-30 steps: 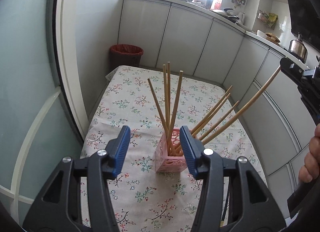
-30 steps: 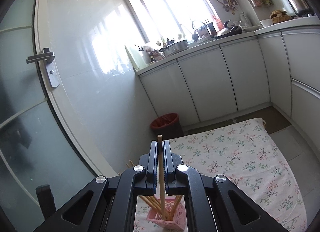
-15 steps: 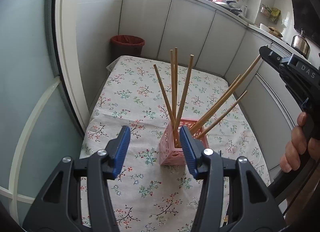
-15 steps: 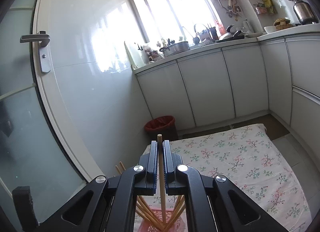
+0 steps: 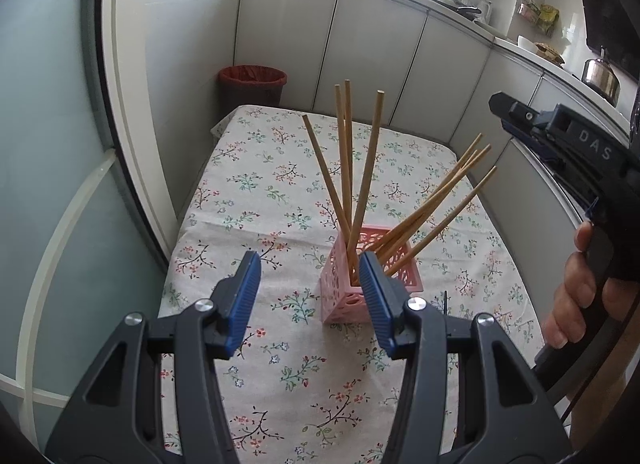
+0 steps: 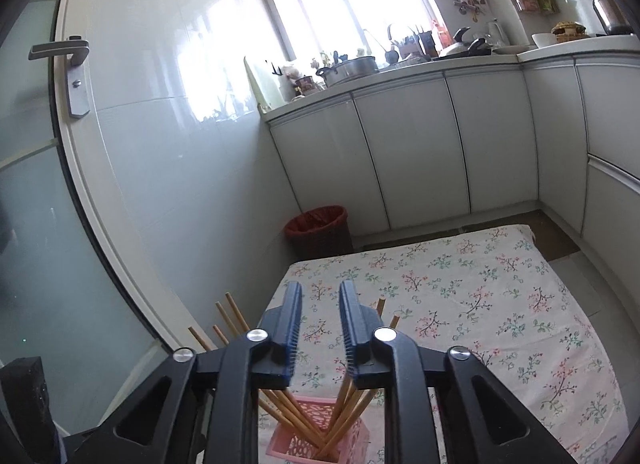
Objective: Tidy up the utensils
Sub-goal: 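Move both tools back toward the two black chopsticks on the cloth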
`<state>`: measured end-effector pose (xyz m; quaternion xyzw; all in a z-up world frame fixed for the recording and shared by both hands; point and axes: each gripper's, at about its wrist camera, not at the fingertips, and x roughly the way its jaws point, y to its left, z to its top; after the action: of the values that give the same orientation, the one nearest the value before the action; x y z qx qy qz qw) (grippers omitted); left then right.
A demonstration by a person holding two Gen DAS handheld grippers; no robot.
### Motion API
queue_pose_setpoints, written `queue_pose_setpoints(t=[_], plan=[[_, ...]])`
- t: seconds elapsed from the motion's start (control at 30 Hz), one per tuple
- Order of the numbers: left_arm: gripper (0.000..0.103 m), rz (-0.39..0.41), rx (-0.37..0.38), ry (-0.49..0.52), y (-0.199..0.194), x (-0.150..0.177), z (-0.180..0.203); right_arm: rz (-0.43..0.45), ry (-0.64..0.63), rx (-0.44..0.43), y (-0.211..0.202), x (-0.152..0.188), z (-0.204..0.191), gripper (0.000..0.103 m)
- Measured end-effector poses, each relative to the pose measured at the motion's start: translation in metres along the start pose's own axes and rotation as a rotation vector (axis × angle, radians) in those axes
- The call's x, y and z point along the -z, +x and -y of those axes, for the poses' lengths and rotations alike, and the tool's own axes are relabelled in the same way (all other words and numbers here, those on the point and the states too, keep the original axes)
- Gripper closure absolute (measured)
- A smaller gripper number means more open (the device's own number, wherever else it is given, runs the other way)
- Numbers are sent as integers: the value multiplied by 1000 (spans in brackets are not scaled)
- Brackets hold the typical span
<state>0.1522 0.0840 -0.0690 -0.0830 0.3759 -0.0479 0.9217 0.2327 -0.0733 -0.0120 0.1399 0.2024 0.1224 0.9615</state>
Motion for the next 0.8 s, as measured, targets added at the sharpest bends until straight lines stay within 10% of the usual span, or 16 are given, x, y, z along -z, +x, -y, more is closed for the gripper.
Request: queue_pose_setpoints(t=[0.33,0.8], plan=[[41,-56,24,20,7,11,13,-38,24,39,-49,-11,39,47],[28,-167,53,88,28,33,56,-397,-62,229,-61,45,103,33]])
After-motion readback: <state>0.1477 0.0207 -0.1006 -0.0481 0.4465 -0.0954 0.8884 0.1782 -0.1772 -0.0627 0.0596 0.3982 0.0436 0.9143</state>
